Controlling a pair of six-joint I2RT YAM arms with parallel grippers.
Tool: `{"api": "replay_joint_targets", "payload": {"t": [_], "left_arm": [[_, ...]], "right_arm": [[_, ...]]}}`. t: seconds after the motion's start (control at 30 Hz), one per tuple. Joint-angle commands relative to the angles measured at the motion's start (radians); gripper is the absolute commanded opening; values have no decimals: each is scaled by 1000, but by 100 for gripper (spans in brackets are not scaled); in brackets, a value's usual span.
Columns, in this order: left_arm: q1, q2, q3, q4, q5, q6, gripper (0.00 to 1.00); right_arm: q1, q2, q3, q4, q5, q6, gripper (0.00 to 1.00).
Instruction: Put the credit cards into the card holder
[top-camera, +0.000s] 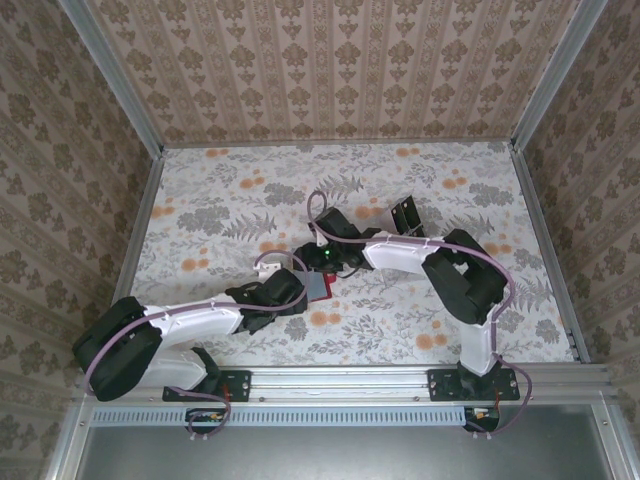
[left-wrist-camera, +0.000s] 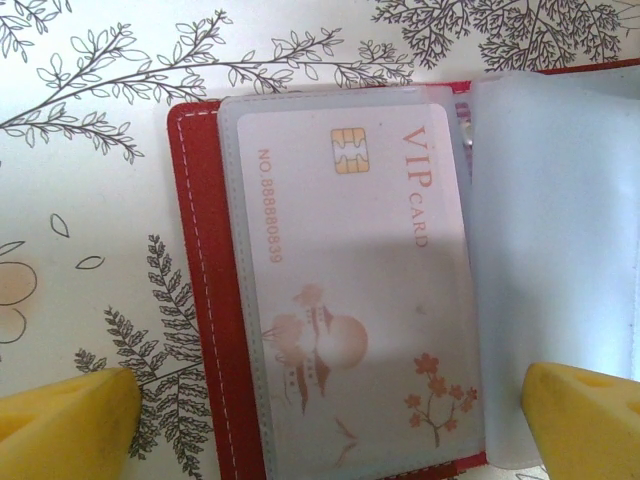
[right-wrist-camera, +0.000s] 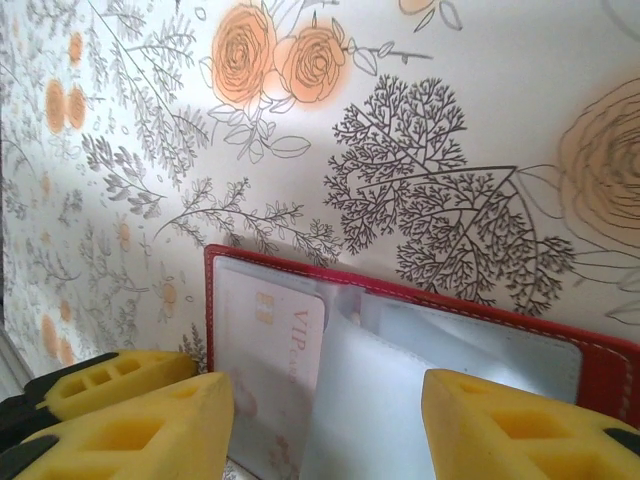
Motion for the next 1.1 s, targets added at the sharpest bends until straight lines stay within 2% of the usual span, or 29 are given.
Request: {"api": "replay_joint_targets", "payload": {"t": [0.0, 0.23, 0.7, 0.87, 1.07], "left_arm": [[-9, 9, -21, -12, -15, -19, 100], [-8, 7, -21, -12, -15, -18, 100], [-9, -7, -9, -29, -19, -13, 100], [-4, -94, 21, -96, -59, 8, 100], [23, -291, 28, -216, -120, -7, 100]], "right_arm": [[-2, -36, -41, -7, 9, 17, 54], [-3, -22, -96, 39, 4, 41, 54], [20, 21, -63, 59, -43, 37, 54], [33, 4, -53, 65, -65, 44, 54], [60, -18, -33, 58, -65, 58, 54]]}}
